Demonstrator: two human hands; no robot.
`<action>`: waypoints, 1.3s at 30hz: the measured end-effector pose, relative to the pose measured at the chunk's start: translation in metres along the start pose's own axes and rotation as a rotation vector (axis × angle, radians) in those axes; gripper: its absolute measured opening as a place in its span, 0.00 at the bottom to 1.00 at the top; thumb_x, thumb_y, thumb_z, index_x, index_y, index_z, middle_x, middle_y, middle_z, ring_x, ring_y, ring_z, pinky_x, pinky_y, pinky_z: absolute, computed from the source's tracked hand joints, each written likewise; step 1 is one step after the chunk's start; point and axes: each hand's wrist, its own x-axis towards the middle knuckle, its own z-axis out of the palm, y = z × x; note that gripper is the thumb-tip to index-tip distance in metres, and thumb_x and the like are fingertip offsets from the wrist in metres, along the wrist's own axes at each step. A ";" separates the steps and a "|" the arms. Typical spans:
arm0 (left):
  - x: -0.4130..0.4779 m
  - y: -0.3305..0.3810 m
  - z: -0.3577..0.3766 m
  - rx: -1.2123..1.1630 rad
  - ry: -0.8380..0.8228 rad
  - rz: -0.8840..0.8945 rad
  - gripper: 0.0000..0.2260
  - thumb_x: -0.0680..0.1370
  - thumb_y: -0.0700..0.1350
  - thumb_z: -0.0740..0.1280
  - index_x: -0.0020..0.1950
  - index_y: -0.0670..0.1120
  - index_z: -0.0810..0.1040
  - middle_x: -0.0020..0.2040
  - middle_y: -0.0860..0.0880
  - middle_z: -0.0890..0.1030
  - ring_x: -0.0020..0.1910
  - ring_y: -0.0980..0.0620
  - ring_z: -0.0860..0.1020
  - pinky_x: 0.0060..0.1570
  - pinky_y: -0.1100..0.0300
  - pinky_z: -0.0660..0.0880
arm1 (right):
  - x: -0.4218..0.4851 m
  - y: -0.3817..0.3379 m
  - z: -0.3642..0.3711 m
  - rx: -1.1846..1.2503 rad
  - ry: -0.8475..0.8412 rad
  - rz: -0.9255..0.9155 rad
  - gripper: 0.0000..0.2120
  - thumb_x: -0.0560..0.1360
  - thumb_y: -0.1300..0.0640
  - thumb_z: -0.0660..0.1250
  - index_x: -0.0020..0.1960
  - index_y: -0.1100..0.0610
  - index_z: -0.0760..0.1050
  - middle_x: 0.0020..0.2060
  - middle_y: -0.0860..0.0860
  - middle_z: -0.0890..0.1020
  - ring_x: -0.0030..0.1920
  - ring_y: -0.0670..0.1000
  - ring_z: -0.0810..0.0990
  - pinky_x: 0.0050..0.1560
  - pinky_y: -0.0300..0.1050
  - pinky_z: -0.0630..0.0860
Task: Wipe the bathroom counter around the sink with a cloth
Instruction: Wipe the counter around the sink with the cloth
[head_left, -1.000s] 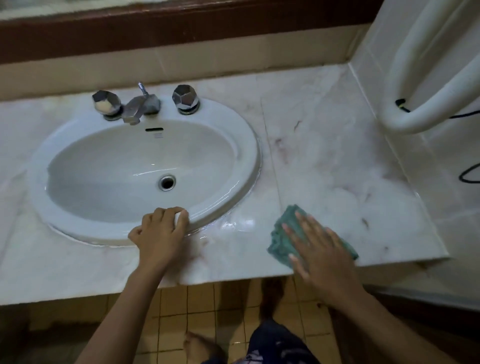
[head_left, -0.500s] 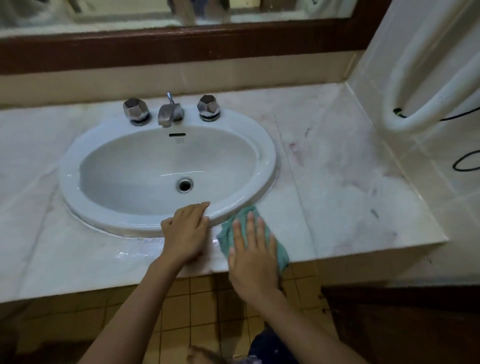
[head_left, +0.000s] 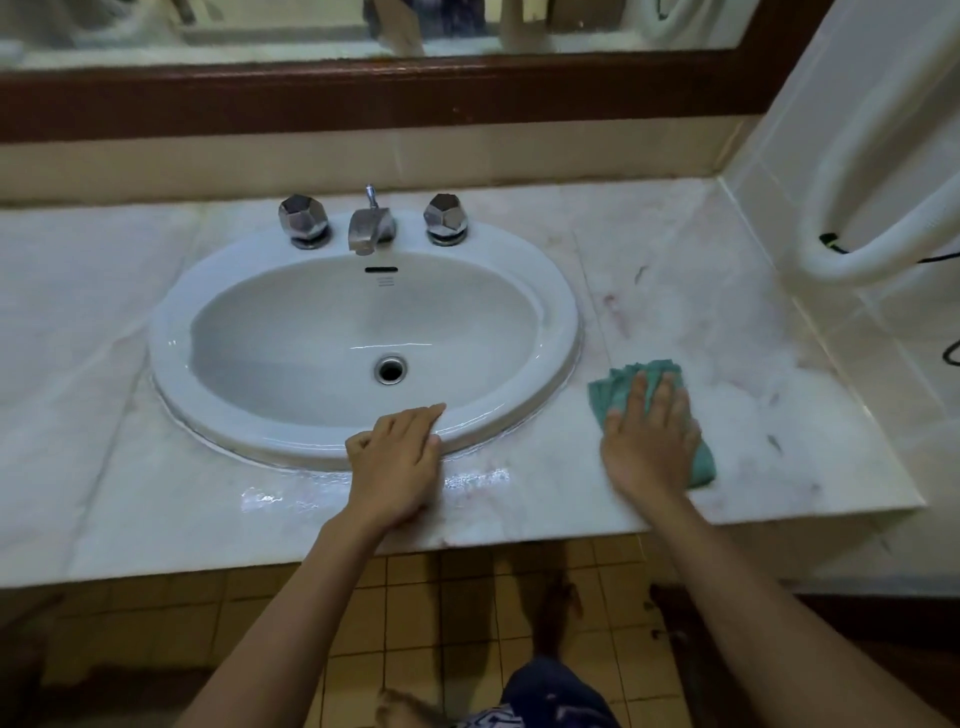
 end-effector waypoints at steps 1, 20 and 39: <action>0.000 -0.002 0.000 -0.002 0.002 0.007 0.25 0.77 0.54 0.46 0.73 0.60 0.66 0.70 0.59 0.70 0.69 0.57 0.63 0.52 0.60 0.50 | -0.015 -0.016 0.007 -0.002 -0.003 -0.062 0.28 0.81 0.45 0.40 0.78 0.51 0.38 0.78 0.54 0.39 0.77 0.55 0.39 0.75 0.58 0.43; -0.105 -0.001 0.004 -0.152 0.245 0.292 0.18 0.75 0.49 0.61 0.65 0.53 0.76 0.69 0.52 0.74 0.65 0.53 0.73 0.58 0.54 0.74 | -0.108 -0.074 -0.037 0.577 -0.266 -0.175 0.16 0.77 0.63 0.61 0.64 0.56 0.77 0.69 0.52 0.73 0.68 0.52 0.70 0.66 0.39 0.64; -0.108 -0.123 0.003 0.349 0.035 0.141 0.28 0.82 0.63 0.49 0.79 0.51 0.56 0.79 0.47 0.58 0.79 0.49 0.52 0.74 0.48 0.53 | -0.064 -0.049 -0.029 0.559 -0.046 -0.263 0.14 0.76 0.63 0.64 0.60 0.56 0.79 0.54 0.48 0.78 0.61 0.53 0.73 0.59 0.38 0.65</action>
